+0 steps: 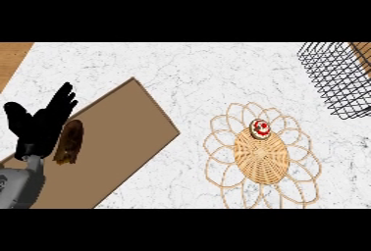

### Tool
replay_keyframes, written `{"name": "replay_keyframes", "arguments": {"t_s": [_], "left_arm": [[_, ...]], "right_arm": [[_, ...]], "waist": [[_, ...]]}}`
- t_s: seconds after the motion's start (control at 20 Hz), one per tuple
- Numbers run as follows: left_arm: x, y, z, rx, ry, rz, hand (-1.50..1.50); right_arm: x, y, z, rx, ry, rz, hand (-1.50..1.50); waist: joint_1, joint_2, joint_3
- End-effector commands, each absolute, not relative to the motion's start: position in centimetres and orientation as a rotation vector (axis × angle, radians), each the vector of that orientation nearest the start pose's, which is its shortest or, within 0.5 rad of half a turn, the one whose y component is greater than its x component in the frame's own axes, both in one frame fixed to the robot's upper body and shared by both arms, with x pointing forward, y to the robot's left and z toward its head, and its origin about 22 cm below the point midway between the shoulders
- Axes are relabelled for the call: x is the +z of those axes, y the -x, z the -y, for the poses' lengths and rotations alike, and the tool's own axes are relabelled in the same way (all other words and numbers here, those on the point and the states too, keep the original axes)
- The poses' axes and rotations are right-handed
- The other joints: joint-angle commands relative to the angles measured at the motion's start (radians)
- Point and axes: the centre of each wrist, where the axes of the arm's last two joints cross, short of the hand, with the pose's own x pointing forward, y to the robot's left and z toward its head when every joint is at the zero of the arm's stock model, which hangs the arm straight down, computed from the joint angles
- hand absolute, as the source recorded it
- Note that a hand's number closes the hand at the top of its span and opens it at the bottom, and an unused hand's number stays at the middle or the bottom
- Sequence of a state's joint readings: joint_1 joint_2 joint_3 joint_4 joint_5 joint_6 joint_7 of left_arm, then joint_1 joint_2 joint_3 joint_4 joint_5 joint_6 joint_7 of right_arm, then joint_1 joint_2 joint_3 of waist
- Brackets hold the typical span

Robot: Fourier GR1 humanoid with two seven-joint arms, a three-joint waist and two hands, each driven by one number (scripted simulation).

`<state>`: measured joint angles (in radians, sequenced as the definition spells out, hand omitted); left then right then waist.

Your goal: Pick the cupcake from the placemat and place it in the basket

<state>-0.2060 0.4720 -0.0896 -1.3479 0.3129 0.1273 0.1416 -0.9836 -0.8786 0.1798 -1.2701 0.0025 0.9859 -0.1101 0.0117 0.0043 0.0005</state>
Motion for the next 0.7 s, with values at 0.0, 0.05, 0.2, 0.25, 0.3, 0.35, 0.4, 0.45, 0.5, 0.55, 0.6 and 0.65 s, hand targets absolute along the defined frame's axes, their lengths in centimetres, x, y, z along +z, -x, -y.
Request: {"name": "replay_keyframes", "arguments": {"t_s": [0.0, 0.05, 0.2, 0.25, 0.3, 0.35, 0.4, 0.45, 0.5, 0.55, 0.6, 0.65], "left_arm": [[2.8, -29.2, -31.0, -0.079, -0.187, 1.393, 0.0], [4.0, -29.2, -31.8, -0.064, -0.198, 1.387, 0.0], [3.2, -29.2, -30.1, -0.087, -0.192, 1.396, 0.0], [3.7, -29.2, -31.9, -0.079, -0.181, 1.387, 0.0], [3.8, -29.4, -33.6, -0.067, -0.17, 1.387, 0.0], [4.6, -29.2, -32.3, -0.091, -0.193, 1.403, 0.0], [2.8, -29.9, -31.4, -0.08, -0.191, 1.39, 0.0], [4.0, -29.1, -30.7, -0.075, -0.172, 1.382, 0.0], [4.1, -29.4, -32.0, -0.072, -0.186, 1.381, 0.0], [4.6, -30.2, -32.1, -0.064, -0.173, 1.396, 0.0], [3.3, -28.4, -32.9, -0.084, -0.175, 1.394, 0.0], [3.1, -27.7, -32.2, -0.062, -0.171, 1.391, 0.0]], "right_arm": [[31.6, -36.2, 32.7, 1.606, -0.038, 1.573, -1.5], [29.8, -36.5, 32.6, 1.578, -0.049, 1.585, -1.5], [27.5, -37.3, 32.1, 1.584, -0.069, 1.567, -1.5], [25.5, -36.2, 33.2, 1.579, -0.069, 1.566, -1.5], [24.2, -36.8, 31.6, 1.597, -0.07, 1.562, -1.5], [23.9, -36.6, 33.1, 1.562, -0.062, 1.588, -1.5], [24.1, -37.0, 32.5, 1.562, -0.087, 1.592, -1.5], [21.2, -36.4, 32.1, 1.56, -0.086, 1.584, -1.5], [19.6, -36.5, 29.7, 1.525, -0.078, 1.645, -1.5], [19.1, -37.2, 31.0, 1.534, -0.074, 1.624, -1.5], [18.4, -37.2, 29.8, 1.521, -0.074, 1.646, -1.5], [17.8, -36.7, 30.1, 1.517, -0.08, 1.667, -1.5]], "waist": [[-0.011, -0.001, 0.0], [-0.005, -0.001, 0.001], [0.003, 0.001, 0.001], [-0.007, -0.001, 0.001], [-0.002, 0.002, 0.001], [0.0, 0.0, 0.001], [-0.006, 0.001, 0.0], [-0.002, -0.002, 0.001], [-0.005, -0.002, 0.001], [0.002, 0.002, 0.001], [0.004, -0.001, 0.0], [0.002, -0.003, 0.0]]}}
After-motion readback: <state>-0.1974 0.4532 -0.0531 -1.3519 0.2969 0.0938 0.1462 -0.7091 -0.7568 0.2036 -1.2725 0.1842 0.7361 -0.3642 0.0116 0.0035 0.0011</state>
